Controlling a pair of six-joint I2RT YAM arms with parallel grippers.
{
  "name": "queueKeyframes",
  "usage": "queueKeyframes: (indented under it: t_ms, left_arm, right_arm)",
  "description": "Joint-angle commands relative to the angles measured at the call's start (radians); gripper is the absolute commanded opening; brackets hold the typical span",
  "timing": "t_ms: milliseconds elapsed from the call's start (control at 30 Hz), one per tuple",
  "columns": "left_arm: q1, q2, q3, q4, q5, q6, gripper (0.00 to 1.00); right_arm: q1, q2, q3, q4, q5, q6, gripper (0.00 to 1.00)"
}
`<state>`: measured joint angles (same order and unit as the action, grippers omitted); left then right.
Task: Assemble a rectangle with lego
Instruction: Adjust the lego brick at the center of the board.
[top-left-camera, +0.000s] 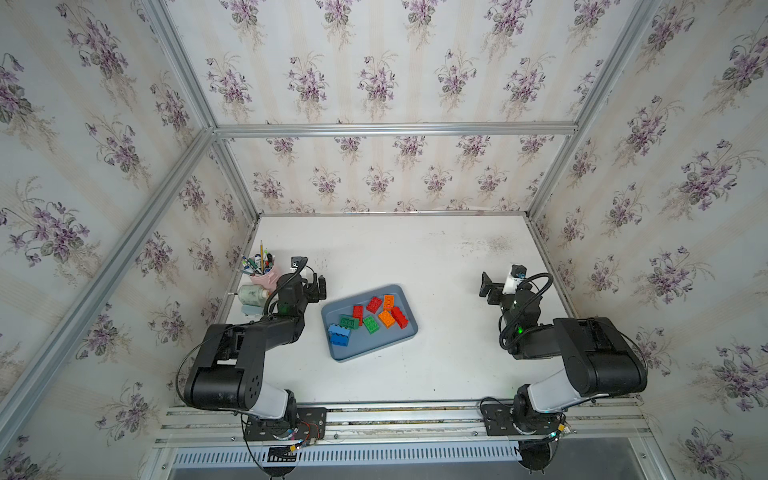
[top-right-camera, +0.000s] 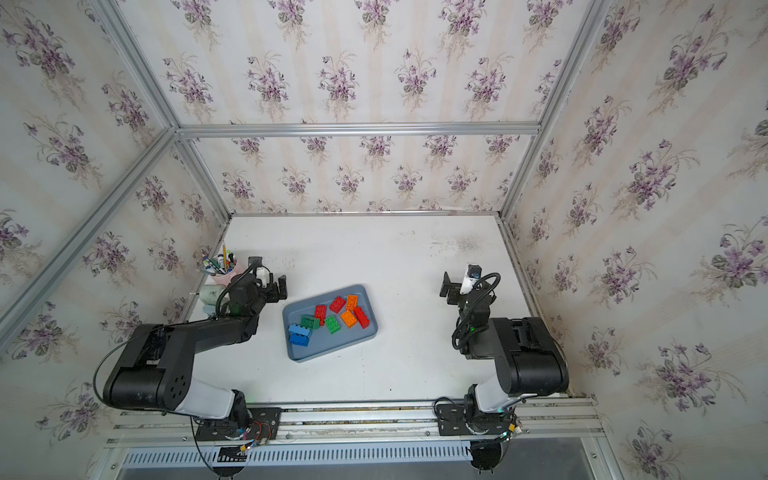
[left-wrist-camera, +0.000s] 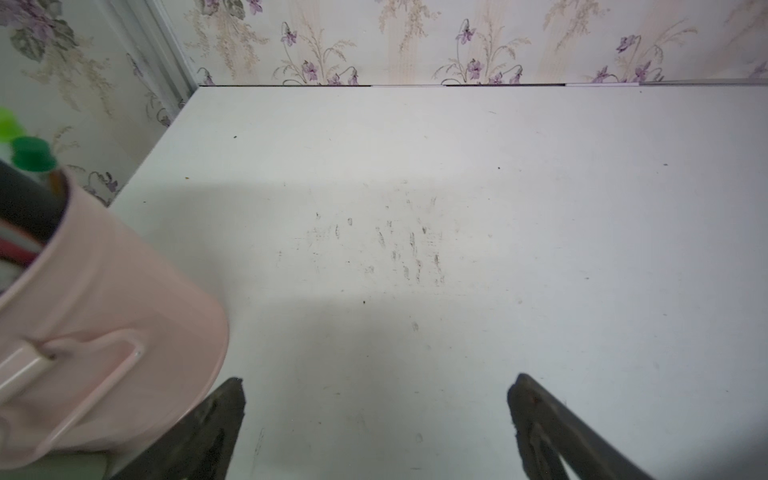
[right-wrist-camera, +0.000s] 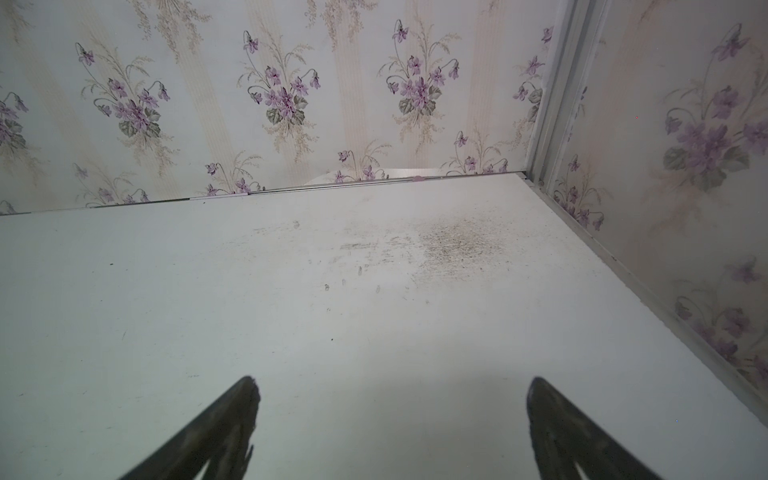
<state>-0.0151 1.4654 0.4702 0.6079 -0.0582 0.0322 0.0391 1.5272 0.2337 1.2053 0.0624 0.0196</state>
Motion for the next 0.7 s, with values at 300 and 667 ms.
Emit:
queueKeyframes:
  t_ms: [300,667]
  left_arm:
    - [0.030,-0.283,0.429,-0.844,-0.052,-0.635,1.00]
    - [-0.493,-0.168,0.693,-1.205,0.040,-0.124,1.00]
  right_arm:
    - [-0.031,-0.190,0.469,-0.909,-0.130,0.562,0.92]
    - [0.064,-0.252,0.699,-1.432,-0.120,0.454,0.80]
